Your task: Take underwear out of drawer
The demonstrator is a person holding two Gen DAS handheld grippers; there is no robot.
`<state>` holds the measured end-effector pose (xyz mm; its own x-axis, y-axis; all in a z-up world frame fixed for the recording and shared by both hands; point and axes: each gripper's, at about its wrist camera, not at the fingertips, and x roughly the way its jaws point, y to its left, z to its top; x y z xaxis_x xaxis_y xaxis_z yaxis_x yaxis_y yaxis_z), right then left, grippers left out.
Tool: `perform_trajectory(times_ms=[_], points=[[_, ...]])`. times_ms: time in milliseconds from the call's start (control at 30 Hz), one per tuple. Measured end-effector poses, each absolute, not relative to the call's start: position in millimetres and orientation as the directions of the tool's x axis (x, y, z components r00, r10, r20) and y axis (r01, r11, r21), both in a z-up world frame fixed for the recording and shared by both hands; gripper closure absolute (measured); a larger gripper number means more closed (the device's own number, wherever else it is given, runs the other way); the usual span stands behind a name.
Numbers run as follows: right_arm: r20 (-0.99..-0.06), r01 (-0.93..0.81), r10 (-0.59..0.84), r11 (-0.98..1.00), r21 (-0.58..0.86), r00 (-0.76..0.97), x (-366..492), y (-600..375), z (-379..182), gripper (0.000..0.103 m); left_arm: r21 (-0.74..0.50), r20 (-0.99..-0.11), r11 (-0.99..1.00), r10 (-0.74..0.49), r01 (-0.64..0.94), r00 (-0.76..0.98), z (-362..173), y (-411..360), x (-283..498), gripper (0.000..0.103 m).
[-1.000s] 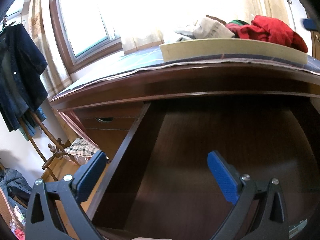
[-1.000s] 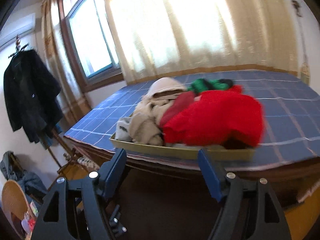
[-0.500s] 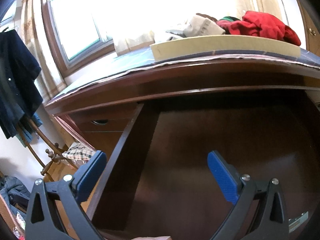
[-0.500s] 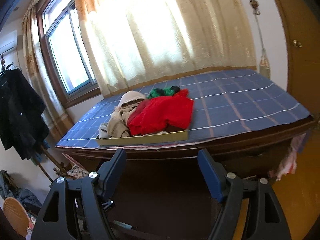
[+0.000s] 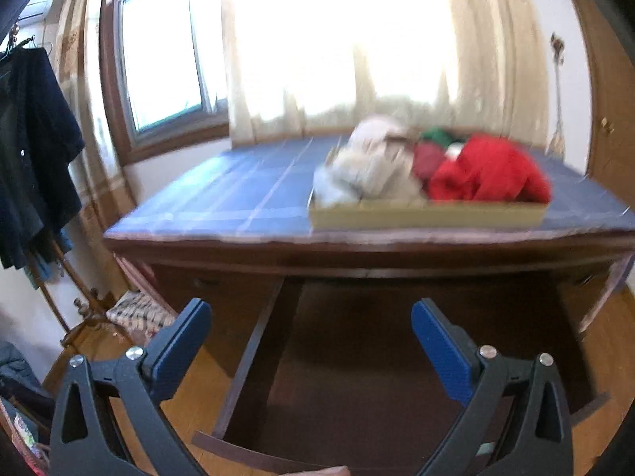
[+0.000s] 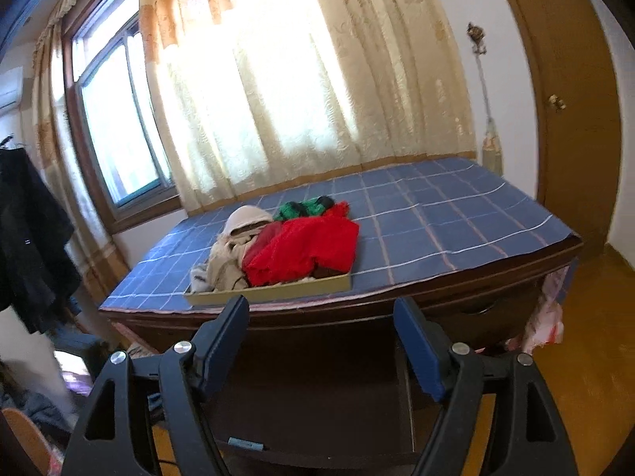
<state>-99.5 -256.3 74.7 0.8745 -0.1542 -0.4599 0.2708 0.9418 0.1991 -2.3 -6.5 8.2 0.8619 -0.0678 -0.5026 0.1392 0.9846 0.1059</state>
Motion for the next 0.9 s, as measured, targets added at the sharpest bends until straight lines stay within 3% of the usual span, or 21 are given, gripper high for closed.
perform_trajectory(times_ms=[67,267,400,633,900], points=[[-0.462,0.327,-0.219,0.930,0.168,0.859,-94.4,-247.7,77.2,0.011,0.120,-0.488,0.983,-0.061,0.136,0.871,25.2,-8.5,-8.9,0.000],[-0.507,0.330,-0.245,0.940,0.084,0.826,-75.8,-218.2,75.8,0.011,0.069,-0.520,0.985,-0.099,0.158,0.848,50.5,-9.9,-13.2,0.000],[-0.490,0.299,-0.219,0.950,0.091,0.844,-81.5,-203.1,68.7,0.011,0.075,-0.523,0.983,-0.104,0.167,0.846,49.5,-14.5,-25.1,0.000],[-0.433,0.379,-0.325,0.925,0.042,0.841,-99.0,-184.2,57.2,0.011,0.105,-0.514,0.978,-0.100,0.178,0.852,39.4,-24.0,-45.7,0.000],[-0.383,0.361,-0.329,0.933,0.011,0.863,-112.6,-167.7,58.9,0.011,0.130,-0.500,0.974,-0.096,0.184,0.861,42.6,-28.2,-58.8,0.000]])
